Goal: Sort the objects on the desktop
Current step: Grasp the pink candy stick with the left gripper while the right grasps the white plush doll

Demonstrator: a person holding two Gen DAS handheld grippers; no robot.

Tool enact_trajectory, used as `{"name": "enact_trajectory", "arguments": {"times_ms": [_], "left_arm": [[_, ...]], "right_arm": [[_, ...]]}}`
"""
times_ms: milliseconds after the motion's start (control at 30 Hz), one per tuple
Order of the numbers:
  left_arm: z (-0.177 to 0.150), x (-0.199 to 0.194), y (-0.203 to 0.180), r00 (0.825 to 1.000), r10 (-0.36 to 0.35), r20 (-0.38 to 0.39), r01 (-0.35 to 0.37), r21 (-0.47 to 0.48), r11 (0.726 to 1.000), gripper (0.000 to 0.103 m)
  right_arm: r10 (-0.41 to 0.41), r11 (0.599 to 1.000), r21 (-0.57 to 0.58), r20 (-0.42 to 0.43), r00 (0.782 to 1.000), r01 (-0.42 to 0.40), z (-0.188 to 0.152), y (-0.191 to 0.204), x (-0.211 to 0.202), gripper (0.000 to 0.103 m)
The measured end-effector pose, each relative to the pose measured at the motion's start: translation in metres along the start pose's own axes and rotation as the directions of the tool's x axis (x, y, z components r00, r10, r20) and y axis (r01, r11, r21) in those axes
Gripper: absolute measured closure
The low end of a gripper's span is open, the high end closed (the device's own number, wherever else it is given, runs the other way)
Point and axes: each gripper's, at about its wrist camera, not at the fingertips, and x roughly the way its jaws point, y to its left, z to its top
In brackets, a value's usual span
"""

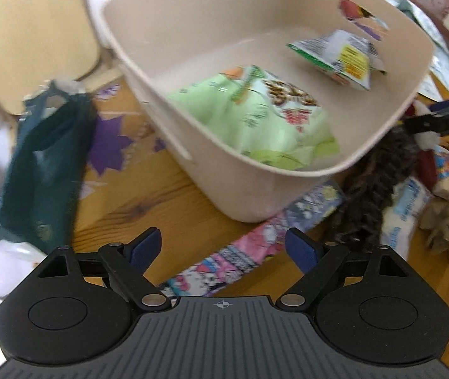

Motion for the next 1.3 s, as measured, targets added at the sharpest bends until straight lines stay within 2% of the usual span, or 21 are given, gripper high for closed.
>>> {"name": "enact_trajectory", "arguments": {"times_ms": [100,200,267,333,400,433,500,533,600,800,1000,1300], "left_arm": [[-0.001,0.007,-0.006,1.0,-0.011,-0.025,0.012,0.025,1.0,0.015],[-0.002,0.017,-0.011,0.997,-0.027,-0.066,0.03,0.042,0.999,0.016],[-0.003,0.018,-0.015,0.998,-0.019,-0.054,0.023,0.07,0.997,0.017],[-0.002,0.018,-0.017,0.999,-0.019,-0.049,0.022,0.071,0.997,0.021],[-0.002,0.016,-0.017,0.999,-0.01,-0.041,0.013,0.07,0.997,0.031],[-0.002,0.015,-0.018,0.999,-0.012,-0.04,0.015,0.074,0.997,0.034],[-0.004,0.012,-0.021,0.999,-0.014,-0.038,0.018,0.094,0.995,0.049],[-0.005,0.011,-0.023,0.999,-0.018,-0.044,0.022,0.105,0.994,0.052],[-0.007,0.008,-0.027,0.998,-0.03,-0.051,0.036,0.13,0.991,0.061],[-0.018,0.001,-0.041,0.997,-0.039,-0.066,0.05,0.179,0.983,0.072],[-0.026,-0.011,-0.05,0.997,-0.053,-0.053,0.063,0.2,0.978,0.079],[-0.025,-0.036,-0.052,0.998,-0.064,-0.013,0.066,0.199,0.978,0.08]], "right_arm": [[-0.007,1.0,-0.006,-0.015,1.0,0.007,0.0,0.002,0.005,0.015],[-0.002,1.0,0.002,-0.033,0.999,0.002,-0.001,0.0,0.01,0.022],[0.011,1.0,0.017,-0.04,0.999,-0.01,-0.003,-0.002,0.012,0.029],[0.003,1.0,0.026,-0.037,0.999,-0.002,-0.004,-0.003,0.012,0.044],[-0.011,1.0,0.017,-0.03,0.999,0.012,-0.005,-0.003,0.011,0.054],[-0.013,1.0,0.014,-0.029,0.999,0.013,-0.005,-0.002,0.01,0.056],[-0.009,1.0,0.01,-0.023,1.0,0.009,-0.006,-0.003,0.009,0.06],[-0.006,1.0,0.006,-0.021,1.0,0.006,-0.007,-0.004,0.008,0.062],[-0.005,1.0,-0.006,-0.019,1.0,0.005,-0.009,-0.003,0.006,0.063],[0.005,1.0,-0.014,-0.012,1.0,-0.005,-0.019,0.001,0.001,0.066],[0.018,1.0,-0.012,0.027,0.999,-0.018,-0.027,0.005,-0.015,0.066],[0.051,0.999,-0.001,0.08,0.996,-0.051,-0.034,-0.004,-0.042,0.066]]}}
